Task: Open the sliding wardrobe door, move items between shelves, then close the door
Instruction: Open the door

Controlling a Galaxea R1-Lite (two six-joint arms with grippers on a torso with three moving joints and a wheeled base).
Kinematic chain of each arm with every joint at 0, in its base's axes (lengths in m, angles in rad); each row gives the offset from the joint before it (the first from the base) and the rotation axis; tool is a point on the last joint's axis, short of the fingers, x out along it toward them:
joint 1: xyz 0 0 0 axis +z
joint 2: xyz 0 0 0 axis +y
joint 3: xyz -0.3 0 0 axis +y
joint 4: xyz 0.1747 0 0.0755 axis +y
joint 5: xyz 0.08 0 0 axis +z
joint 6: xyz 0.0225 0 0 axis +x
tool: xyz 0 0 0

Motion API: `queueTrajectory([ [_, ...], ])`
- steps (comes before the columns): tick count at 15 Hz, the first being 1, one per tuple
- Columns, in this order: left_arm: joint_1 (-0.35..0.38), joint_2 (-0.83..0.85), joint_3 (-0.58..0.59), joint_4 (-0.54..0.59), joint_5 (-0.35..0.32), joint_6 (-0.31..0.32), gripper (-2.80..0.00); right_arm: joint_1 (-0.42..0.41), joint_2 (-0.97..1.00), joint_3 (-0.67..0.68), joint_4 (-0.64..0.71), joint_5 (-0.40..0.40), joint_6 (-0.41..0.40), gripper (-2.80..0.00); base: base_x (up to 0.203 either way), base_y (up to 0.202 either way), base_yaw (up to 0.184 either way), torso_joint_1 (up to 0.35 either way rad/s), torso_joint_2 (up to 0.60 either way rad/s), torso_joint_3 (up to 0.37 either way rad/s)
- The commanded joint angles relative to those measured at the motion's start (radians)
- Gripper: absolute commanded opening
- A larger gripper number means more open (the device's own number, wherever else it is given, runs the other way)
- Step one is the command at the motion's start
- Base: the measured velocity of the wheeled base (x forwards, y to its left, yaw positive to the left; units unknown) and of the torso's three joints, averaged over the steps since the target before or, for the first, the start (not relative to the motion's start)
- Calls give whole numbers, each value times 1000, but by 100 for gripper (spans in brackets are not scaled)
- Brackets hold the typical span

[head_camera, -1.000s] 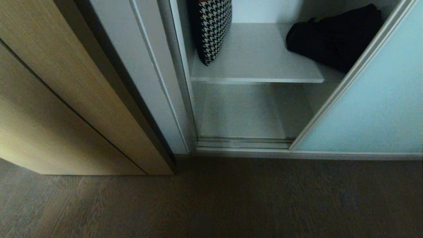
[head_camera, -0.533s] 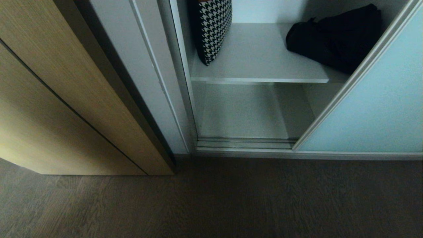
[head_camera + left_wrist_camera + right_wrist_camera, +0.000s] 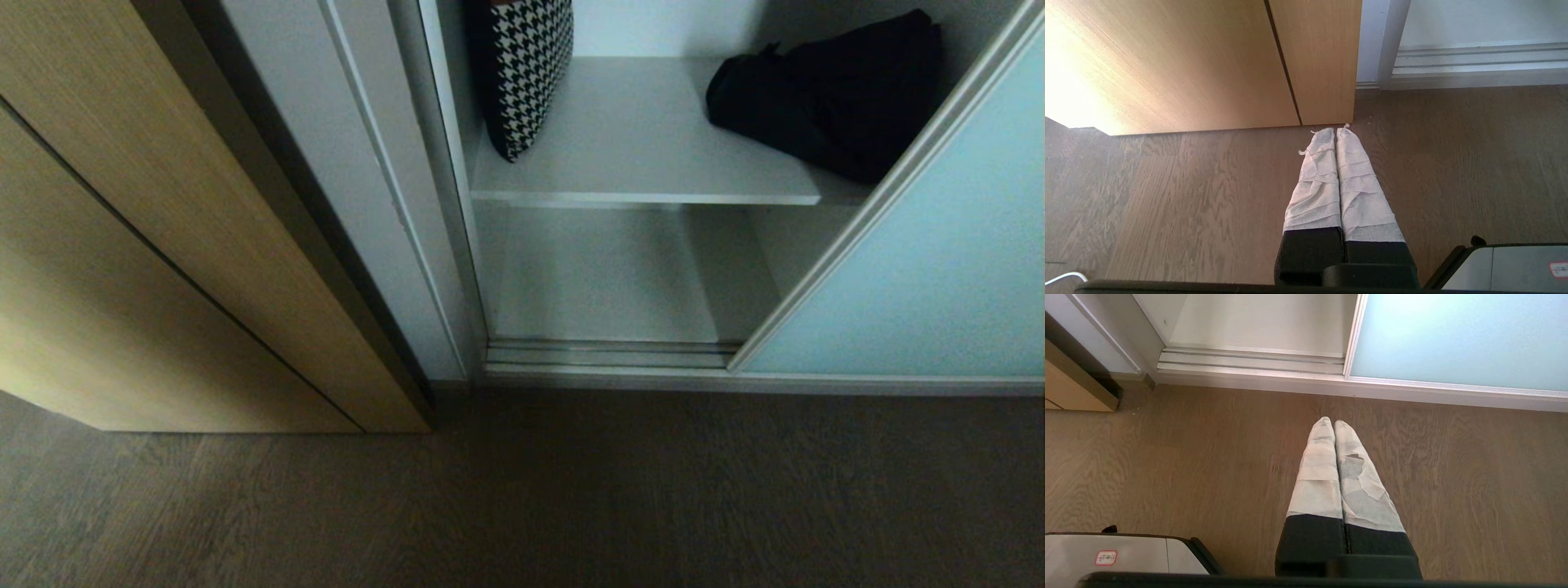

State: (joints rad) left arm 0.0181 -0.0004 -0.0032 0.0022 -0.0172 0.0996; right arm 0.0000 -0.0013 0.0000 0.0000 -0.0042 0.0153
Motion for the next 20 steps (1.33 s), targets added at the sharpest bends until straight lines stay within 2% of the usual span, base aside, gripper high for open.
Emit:
queueTrajectory([
  [1,0,3,2,1,0,1,-280,0,1,0,0,0,0,-280,0,0,0,0,0,0],
  [9,0,3,2,1,0,2,-280,0,0,-12,-31,4,2,-280,0,0,0,0,0,0],
  [13,0,3,2,1,0,2,-280,0,96,-323,-18,108,48,-280,0,0,0,0,0,0],
  [17,0,3,2,1,0,0,-280,10,398,-634,3,235,152,-280,0,0,0,0,0,0],
  [20,0,3,2,1,0,0,-280,20,659,-773,-64,280,229,-280,0,0,0,0,0,0],
])
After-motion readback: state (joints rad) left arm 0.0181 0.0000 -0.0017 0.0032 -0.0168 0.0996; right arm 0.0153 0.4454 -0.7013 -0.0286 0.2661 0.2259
